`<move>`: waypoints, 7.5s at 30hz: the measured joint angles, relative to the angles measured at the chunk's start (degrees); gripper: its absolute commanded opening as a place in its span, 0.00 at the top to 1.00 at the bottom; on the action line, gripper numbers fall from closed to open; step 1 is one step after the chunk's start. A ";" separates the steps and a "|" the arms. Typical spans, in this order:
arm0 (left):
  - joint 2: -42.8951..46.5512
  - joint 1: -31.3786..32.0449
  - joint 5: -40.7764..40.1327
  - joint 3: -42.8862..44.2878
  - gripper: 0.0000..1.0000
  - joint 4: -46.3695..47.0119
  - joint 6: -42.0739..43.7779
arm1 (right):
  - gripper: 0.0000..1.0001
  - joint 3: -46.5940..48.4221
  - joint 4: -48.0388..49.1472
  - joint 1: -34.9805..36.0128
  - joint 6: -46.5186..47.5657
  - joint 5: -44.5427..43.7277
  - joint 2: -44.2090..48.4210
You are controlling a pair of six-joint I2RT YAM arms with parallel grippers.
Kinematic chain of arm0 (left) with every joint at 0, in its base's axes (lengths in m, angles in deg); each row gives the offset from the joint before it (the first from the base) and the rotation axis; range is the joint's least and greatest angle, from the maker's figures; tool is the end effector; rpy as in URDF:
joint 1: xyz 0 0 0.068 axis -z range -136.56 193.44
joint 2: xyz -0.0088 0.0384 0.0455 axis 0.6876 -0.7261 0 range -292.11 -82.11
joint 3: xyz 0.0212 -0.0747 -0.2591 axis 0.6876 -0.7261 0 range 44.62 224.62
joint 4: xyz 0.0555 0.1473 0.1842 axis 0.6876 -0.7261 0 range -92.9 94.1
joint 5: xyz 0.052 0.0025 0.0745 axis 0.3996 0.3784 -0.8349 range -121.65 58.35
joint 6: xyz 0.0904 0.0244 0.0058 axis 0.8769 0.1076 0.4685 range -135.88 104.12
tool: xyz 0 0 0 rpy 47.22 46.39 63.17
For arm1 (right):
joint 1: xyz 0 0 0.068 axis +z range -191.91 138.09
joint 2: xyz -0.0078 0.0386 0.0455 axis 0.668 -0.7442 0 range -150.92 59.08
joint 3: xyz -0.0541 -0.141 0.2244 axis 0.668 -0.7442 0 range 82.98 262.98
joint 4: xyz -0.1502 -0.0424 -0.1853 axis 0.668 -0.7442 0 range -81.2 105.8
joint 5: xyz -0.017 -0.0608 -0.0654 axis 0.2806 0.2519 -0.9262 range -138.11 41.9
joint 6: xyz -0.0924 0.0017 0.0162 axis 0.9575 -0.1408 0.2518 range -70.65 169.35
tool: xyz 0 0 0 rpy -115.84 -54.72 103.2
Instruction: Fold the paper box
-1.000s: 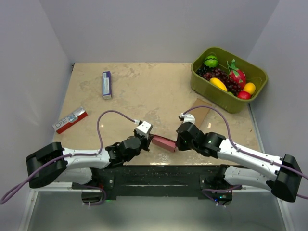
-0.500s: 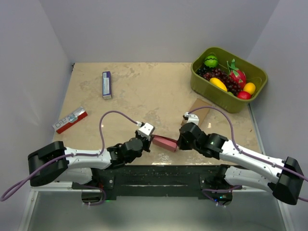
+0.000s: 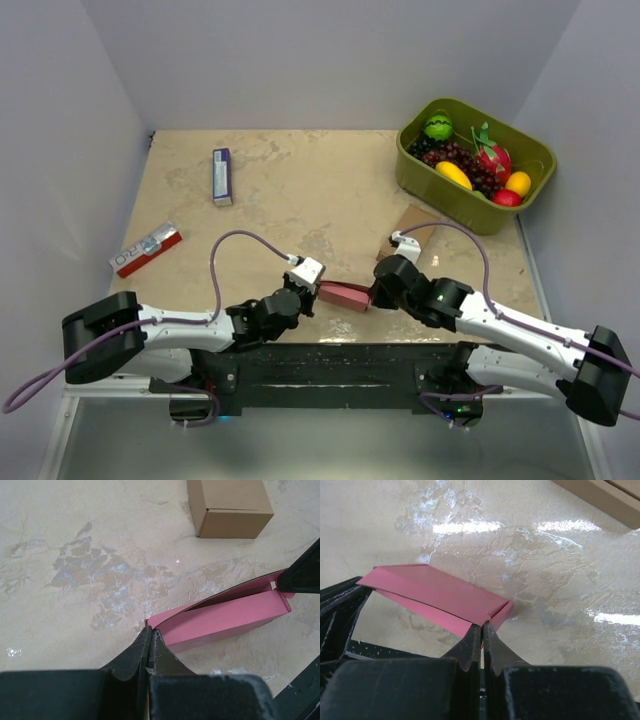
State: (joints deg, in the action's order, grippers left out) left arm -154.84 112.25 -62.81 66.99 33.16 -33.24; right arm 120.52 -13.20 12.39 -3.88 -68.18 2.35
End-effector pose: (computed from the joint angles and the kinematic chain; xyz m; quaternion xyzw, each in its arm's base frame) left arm 0.1377 -0.2342 0.1755 0.2087 0.7822 -0.2094 0.5484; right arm 0.1464 0.1540 0.2007 0.0536 0.9204 0.1873 0.3390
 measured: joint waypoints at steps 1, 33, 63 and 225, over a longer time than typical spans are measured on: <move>-0.07 0.04 -0.09 0.02 1.00 0.02 0.00 | 1.00 -0.09 0.17 0.02 -0.33 -0.33 0.00; -0.39 0.50 -0.87 0.57 1.00 -0.92 -0.07 | 1.00 -1.36 -0.13 15.02 -11.34 -22.95 -4.76; -2.23 1.14 1.53 6.27 1.00 -9.07 -1.11 | 0.40 3.37 -12.63 24.68 -19.58 -20.92 -2.71; -4.39 -2.80 21.81 11.67 1.00 -14.58 0.44 | 0.35 10.71 -17.86 39.98 -10.67 -38.10 -22.91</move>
State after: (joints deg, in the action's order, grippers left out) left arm -159.23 109.46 -41.00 78.66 18.58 -32.81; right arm 131.22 -31.05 52.37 -14.55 -106.28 -20.56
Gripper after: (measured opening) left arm 0.011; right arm 0.665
